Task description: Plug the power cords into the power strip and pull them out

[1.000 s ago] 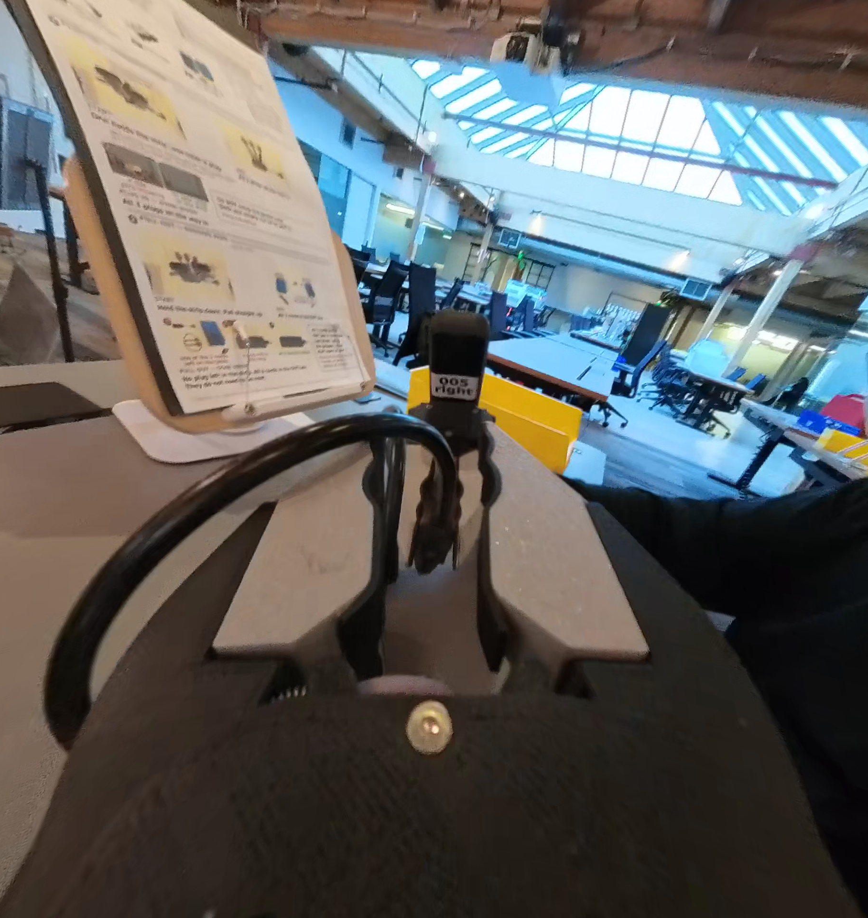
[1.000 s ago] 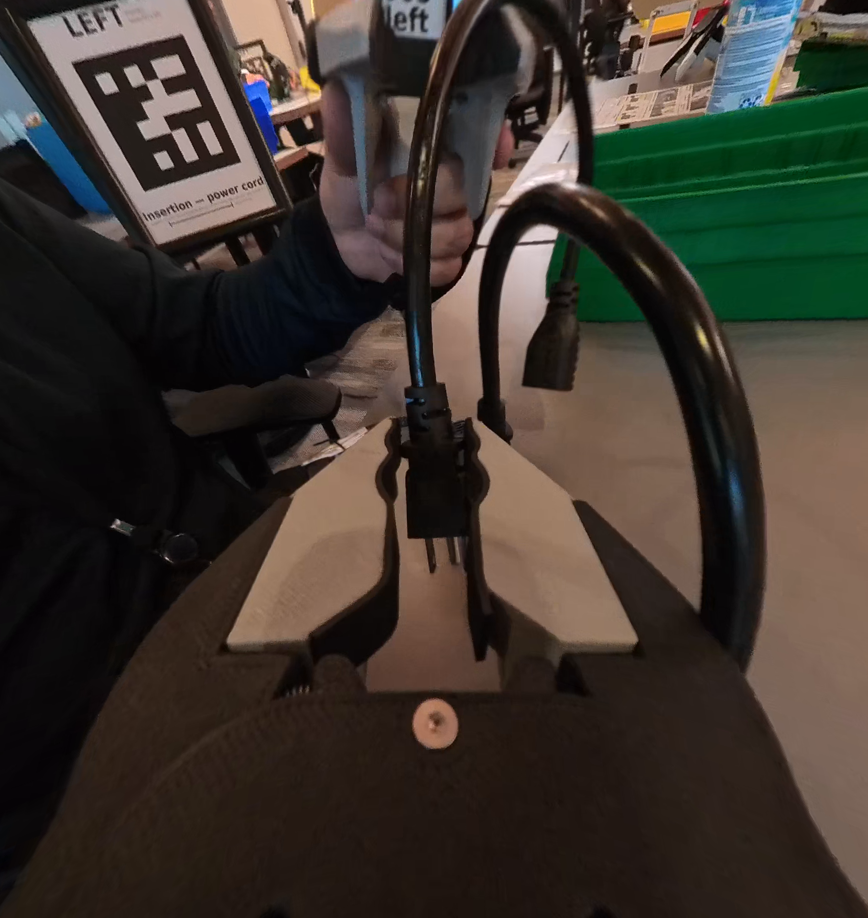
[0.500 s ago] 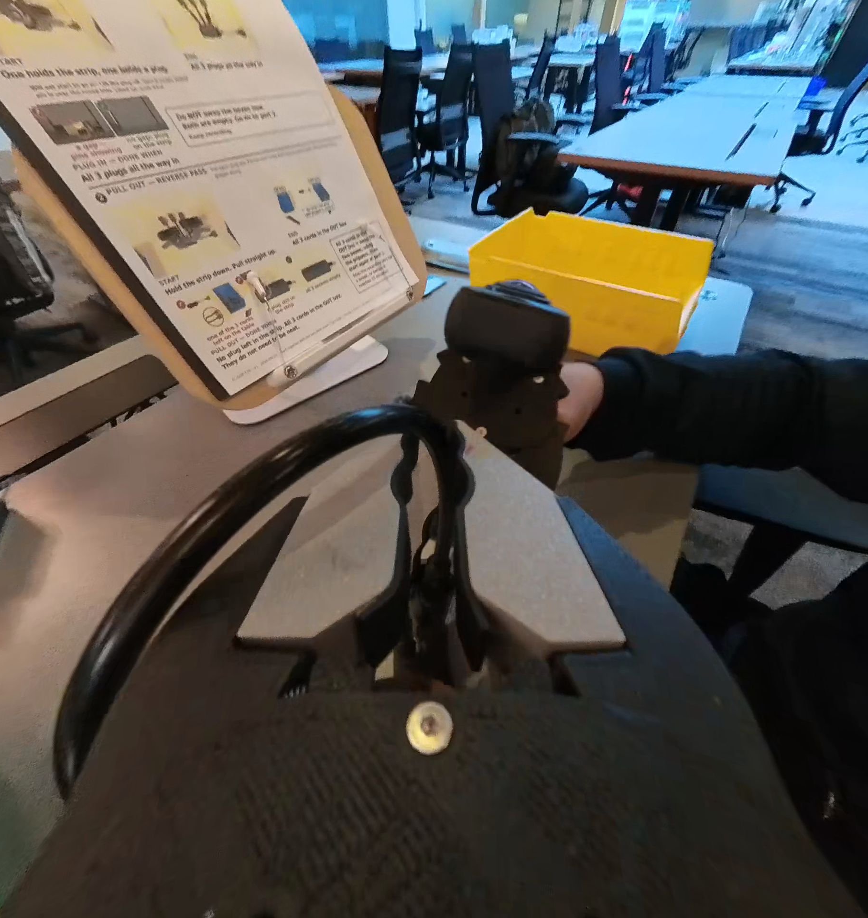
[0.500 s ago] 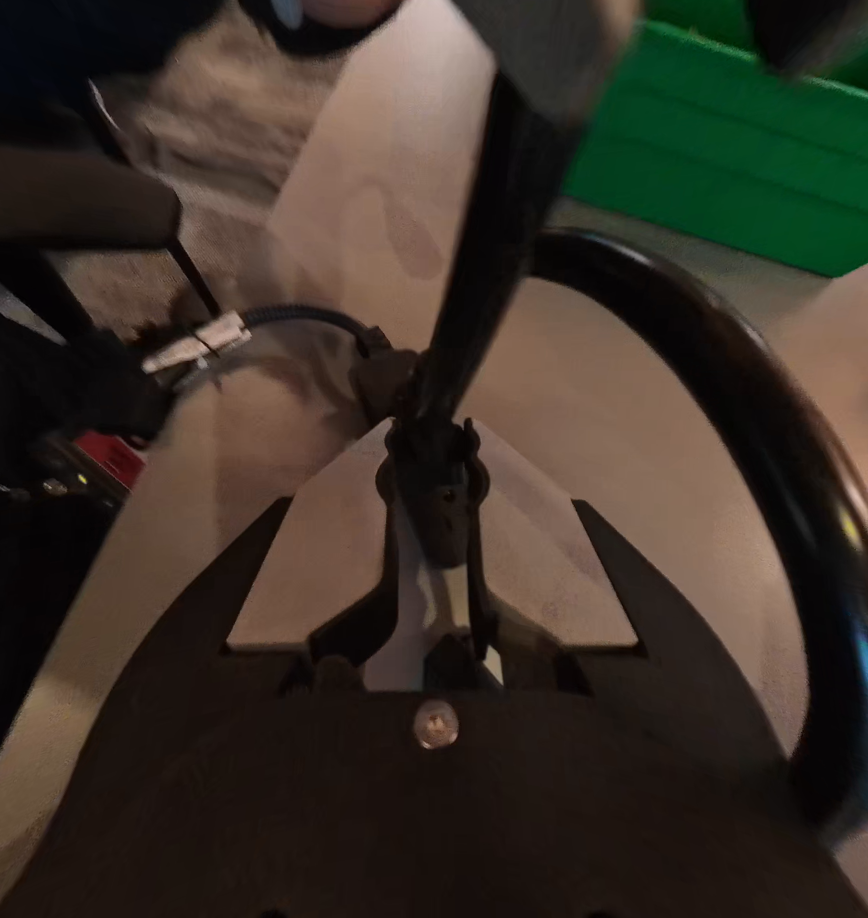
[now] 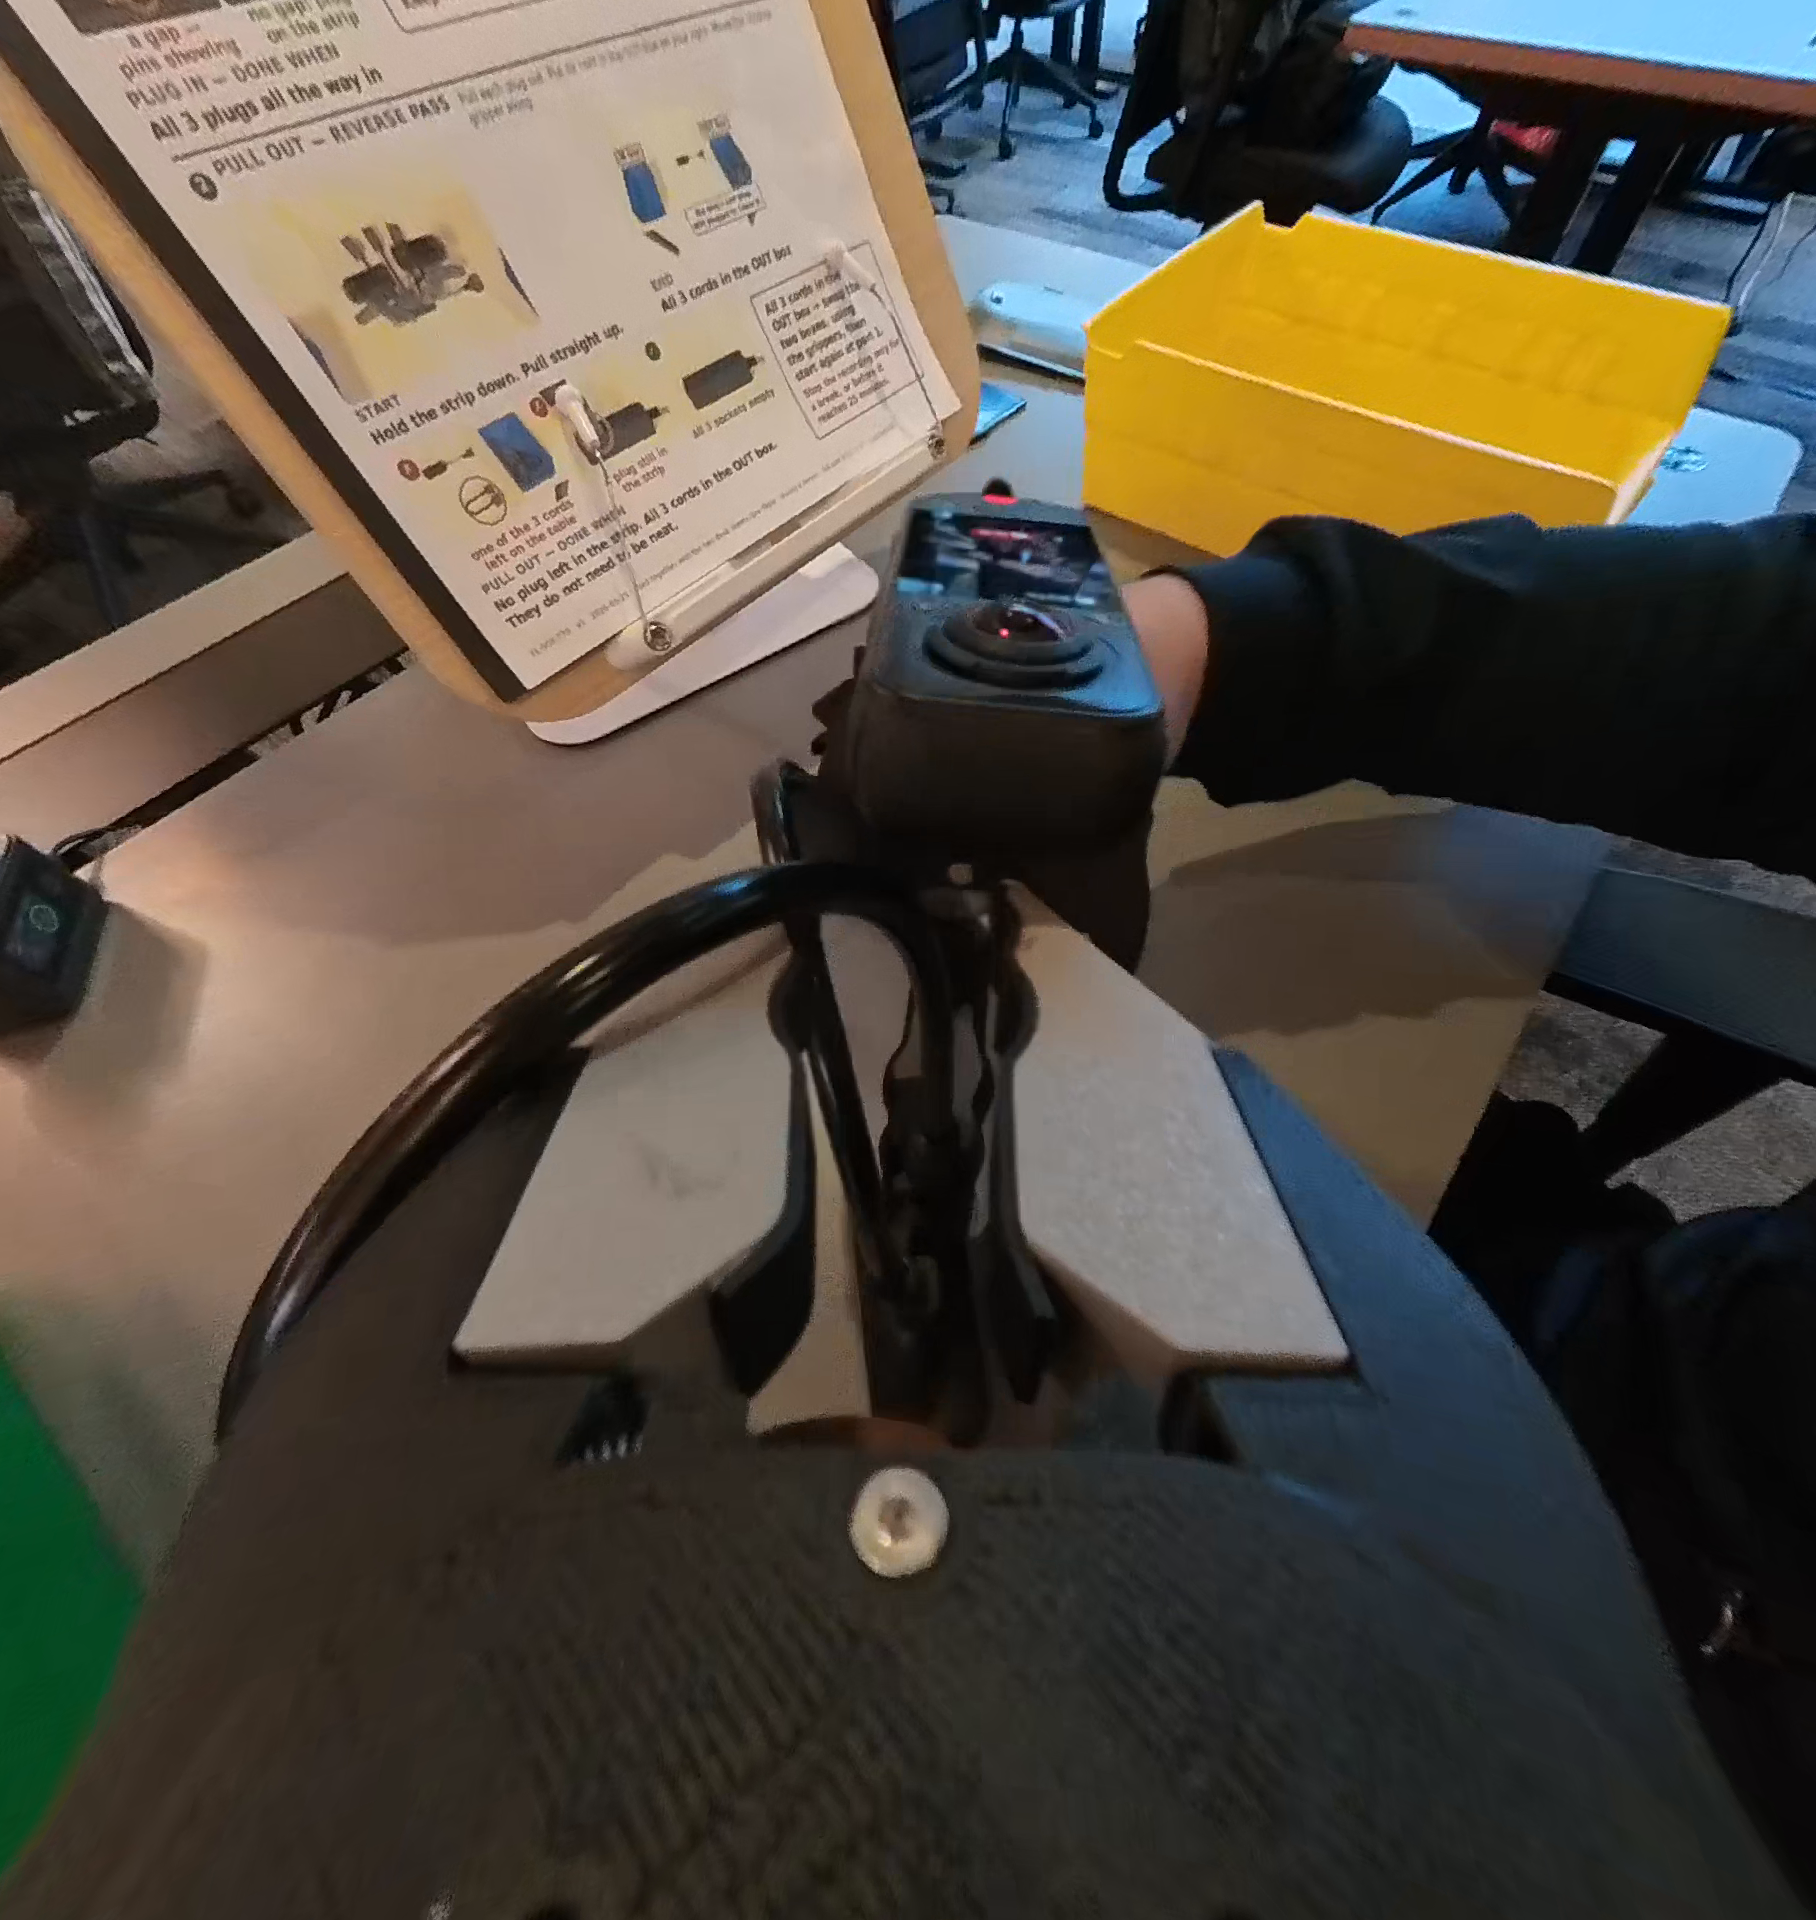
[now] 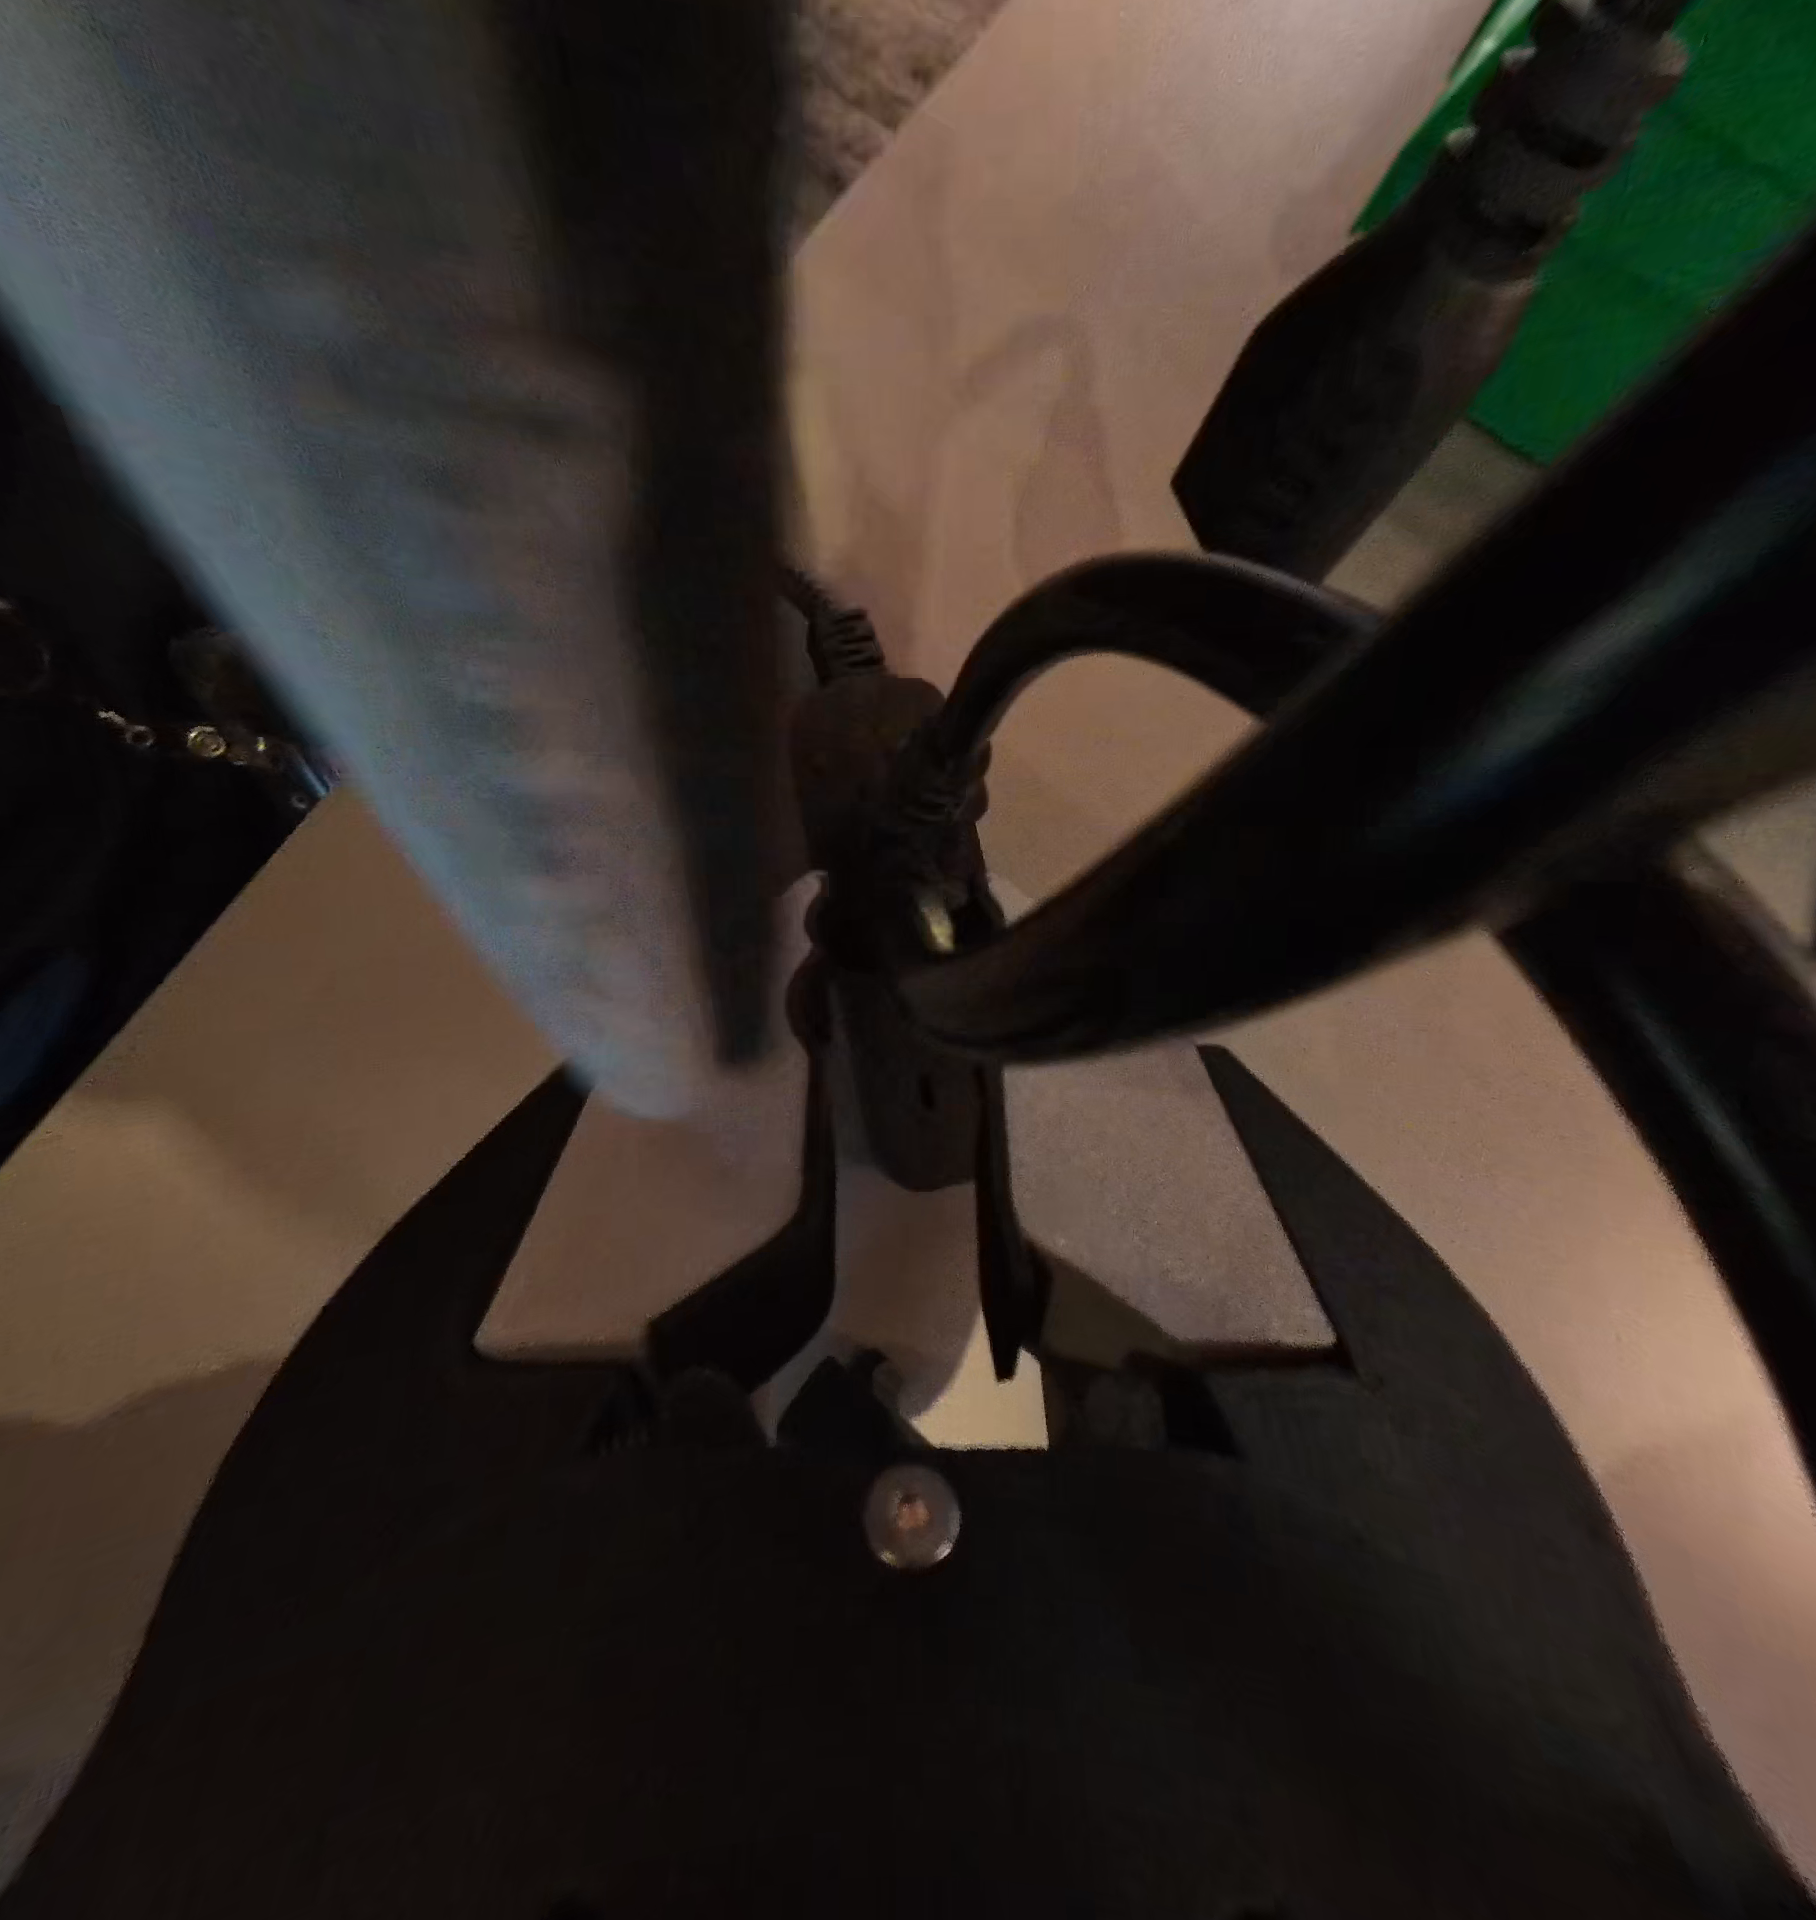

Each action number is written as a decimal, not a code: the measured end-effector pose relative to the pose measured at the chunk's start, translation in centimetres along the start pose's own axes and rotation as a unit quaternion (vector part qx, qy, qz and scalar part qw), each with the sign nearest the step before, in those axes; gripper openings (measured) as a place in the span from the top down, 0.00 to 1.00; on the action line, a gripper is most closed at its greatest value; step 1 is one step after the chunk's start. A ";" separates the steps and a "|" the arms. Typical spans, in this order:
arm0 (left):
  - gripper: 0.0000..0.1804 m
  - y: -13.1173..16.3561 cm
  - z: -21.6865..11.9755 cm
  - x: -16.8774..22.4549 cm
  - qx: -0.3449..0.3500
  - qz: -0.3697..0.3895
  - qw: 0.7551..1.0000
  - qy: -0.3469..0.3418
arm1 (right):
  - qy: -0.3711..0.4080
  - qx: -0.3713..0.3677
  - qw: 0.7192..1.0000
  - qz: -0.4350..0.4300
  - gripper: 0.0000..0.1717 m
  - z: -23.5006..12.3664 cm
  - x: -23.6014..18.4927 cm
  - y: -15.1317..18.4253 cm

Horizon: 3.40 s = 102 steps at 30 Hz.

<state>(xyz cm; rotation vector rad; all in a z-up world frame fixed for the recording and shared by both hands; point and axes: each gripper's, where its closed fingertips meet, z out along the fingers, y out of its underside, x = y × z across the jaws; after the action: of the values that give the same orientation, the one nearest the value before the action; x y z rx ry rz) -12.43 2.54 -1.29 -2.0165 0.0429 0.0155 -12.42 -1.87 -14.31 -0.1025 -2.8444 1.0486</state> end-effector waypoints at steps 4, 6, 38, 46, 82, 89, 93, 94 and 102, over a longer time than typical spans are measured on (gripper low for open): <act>0.79 0.1 -0.5 0.1 0.005 0.003 1.000 0.003 | -0.016 -0.004 1.000 -0.021 0.87 0.0 0.1 -0.1; 0.76 0.1 -0.8 0.4 0.017 -0.004 1.000 0.018 | -0.014 -0.005 0.999 -0.032 0.87 -0.1 0.0 -0.1; 0.93 0.5 -1.0 -0.6 0.020 -0.004 1.000 -0.014 | -0.086 0.039 0.990 -0.109 0.87 0.2 -0.3 -0.1; 0.94 1.2 -0.7 -0.8 0.033 0.005 0.999 -0.031 | -0.098 0.031 0.991 -0.088 0.87 0.6 -0.3 0.4; 0.96 1.3 -0.5 -0.2 0.041 0.012 0.999 -0.014 | -0.004 -0.071 0.990 -0.121 0.94 -1.7 0.7 -0.3; 0.96 1.7 -1.3 -0.7 0.068 -0.003 0.998 -0.010 | 0.014 -0.132 0.979 -0.157 0.93 -0.8 1.3 -0.5; 0.96 1.9 -2.0 -0.9 0.088 -0.016 0.996 0.001 | 0.008 -0.092 0.985 -0.145 0.90 -0.6 1.1 -1.4; 0.96 1.9 -2.1 -0.9 0.091 -0.018 0.996 0.003 | 0.003 -0.076 0.987 -0.139 0.90 -0.6 0.9 -1.7; 0.96 2.1 -2.6 -0.6 0.099 -0.019 0.995 0.015 | -0.022 -0.062 0.988 -0.143 0.92 0.0 0.5 -1.9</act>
<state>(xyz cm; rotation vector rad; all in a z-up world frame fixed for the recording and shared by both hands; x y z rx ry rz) -13.17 -0.73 -2.06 -1.8197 0.0234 -0.0411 -12.96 -3.26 -13.05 0.3131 -2.8490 0.8240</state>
